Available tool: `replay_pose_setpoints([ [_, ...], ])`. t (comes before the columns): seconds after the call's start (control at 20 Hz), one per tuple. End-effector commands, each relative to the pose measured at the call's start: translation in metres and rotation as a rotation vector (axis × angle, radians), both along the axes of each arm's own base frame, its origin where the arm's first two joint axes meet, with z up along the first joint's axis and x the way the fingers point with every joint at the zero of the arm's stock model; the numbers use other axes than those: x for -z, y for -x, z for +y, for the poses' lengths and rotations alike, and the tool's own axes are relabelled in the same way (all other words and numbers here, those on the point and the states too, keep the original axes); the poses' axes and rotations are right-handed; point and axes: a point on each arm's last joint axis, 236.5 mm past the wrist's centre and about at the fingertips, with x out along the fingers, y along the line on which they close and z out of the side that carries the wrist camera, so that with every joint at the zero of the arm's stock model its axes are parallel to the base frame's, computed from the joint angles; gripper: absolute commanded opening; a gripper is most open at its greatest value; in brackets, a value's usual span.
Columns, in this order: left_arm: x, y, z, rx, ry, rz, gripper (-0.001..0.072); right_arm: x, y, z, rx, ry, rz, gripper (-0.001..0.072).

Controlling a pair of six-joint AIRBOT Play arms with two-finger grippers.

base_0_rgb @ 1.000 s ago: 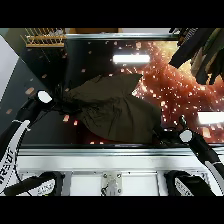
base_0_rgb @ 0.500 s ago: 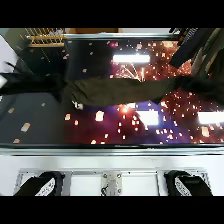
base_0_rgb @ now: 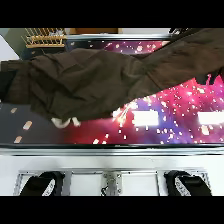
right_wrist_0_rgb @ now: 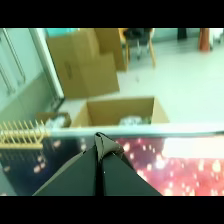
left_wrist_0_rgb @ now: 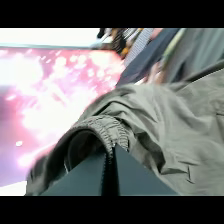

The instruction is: Fold the clothes and pants, and hang the long-sleeved shirts on hangers.

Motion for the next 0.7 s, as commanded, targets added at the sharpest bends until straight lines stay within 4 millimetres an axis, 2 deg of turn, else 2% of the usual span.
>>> replay_pose_setpoints([
  [0.0,0.016,0.008,0.003,-0.012,0.0,0.092,0.001,-0.01,0.0,0.001,-0.005,-0.037,-0.015,-0.0001],
  [0.05,0.037,-0.007,0.006,-0.031,-0.028,0.17,0.001,-0.001,-0.016,0.002,-0.013,-0.058,0.023,0.0],
  [0.15,0.089,-0.045,0.012,-0.077,-0.073,0.322,0.001,0.027,-0.062,0.012,-0.054,-0.094,0.124,-0.0001],
  [0.25,0.151,-0.089,0.023,-0.143,-0.127,0.461,0.001,0.077,-0.123,0.024,-0.082,-0.098,0.265,-0.0001],
  [0.3,0.184,-0.117,0.029,-0.183,-0.142,0.508,0.001,0.111,-0.157,0.03,-0.091,-0.098,0.348,-0.0001],
  [0.45,0.248,-0.199,0.045,-0.294,-0.096,0.527,0.001,0.212,-0.244,0.044,-0.102,-0.052,0.512,0.0],
  [0.55,0.287,-0.239,0.059,-0.344,-0.095,0.56,0.001,0.261,-0.284,0.048,-0.09,-0.079,0.564,0.0],
  [0.65,0.324,-0.264,0.07,-0.368,-0.107,0.634,0.001,0.295,-0.305,0.048,-0.079,-0.09,0.602,-0.0001],
])
